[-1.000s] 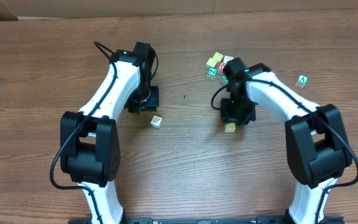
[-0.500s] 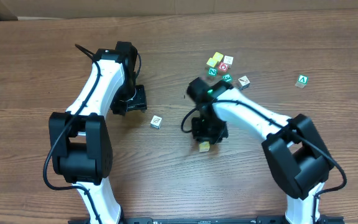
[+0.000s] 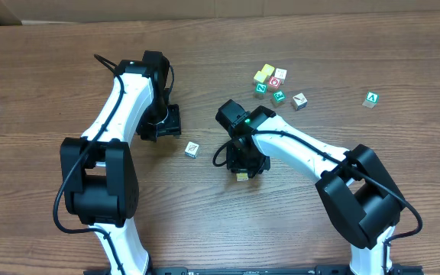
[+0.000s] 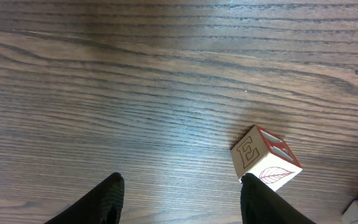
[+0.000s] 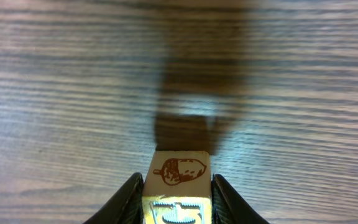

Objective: Flip 3 blocks

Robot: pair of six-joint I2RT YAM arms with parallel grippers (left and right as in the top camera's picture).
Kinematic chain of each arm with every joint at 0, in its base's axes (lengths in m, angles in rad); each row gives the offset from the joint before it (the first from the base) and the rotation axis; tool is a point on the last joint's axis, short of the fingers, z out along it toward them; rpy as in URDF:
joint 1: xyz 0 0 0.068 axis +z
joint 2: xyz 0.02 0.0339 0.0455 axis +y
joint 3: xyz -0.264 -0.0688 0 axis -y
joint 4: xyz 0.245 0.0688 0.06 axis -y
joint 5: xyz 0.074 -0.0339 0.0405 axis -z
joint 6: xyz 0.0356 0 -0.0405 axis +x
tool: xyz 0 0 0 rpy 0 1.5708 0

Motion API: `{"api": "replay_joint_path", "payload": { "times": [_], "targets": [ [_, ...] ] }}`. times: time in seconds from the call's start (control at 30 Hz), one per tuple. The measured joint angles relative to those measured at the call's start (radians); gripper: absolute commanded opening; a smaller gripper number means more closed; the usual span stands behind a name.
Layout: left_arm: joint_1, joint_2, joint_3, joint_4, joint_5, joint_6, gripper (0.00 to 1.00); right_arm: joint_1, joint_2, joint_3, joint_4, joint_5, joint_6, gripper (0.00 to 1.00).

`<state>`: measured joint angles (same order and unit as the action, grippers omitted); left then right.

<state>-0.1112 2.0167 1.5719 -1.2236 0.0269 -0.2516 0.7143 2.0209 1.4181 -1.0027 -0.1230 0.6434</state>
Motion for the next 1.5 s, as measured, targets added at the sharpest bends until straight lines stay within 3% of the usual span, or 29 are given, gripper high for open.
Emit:
{"api": "replay_joint_path", "payload": {
  "times": [0.13, 0.4, 0.57, 0.67, 1.0, 1.23, 1.5],
  "targets": [
    [0.0, 0.0, 0.0, 0.0, 0.003, 0.0, 0.53, 0.0, 0.0, 0.0, 0.001, 0.045, 0.022, 0.35],
    [0.0, 0.0, 0.0, 0.0, 0.003, 0.0, 0.57, 0.001, 0.0, 0.0, 0.005, 0.082, 0.039, 0.53],
    [0.0, 0.0, 0.0, 0.0, 0.021, 0.006, 0.58, 0.0, 0.0, 0.006, -0.026, 0.087, 0.03, 0.57],
    [0.0, 0.0, 0.0, 0.0, 0.054, 0.027, 0.58, -0.006, -0.001, 0.067, -0.091, 0.085, 0.01, 0.76],
    [-0.009, 0.0, 0.003, -0.002, 0.126, 0.153, 0.54, -0.167, -0.11, 0.225, -0.19, 0.079, -0.019, 1.0],
    [-0.093, 0.0, 0.003, 0.001, 0.142, 0.233, 0.56, -0.42, -0.126, 0.227, -0.225, 0.084, -0.053, 1.0],
    [-0.167, 0.0, 0.003, 0.034, 0.064, 0.204, 0.54, -0.61, -0.126, 0.227, -0.236, 0.087, -0.068, 1.0]
  ]
}}
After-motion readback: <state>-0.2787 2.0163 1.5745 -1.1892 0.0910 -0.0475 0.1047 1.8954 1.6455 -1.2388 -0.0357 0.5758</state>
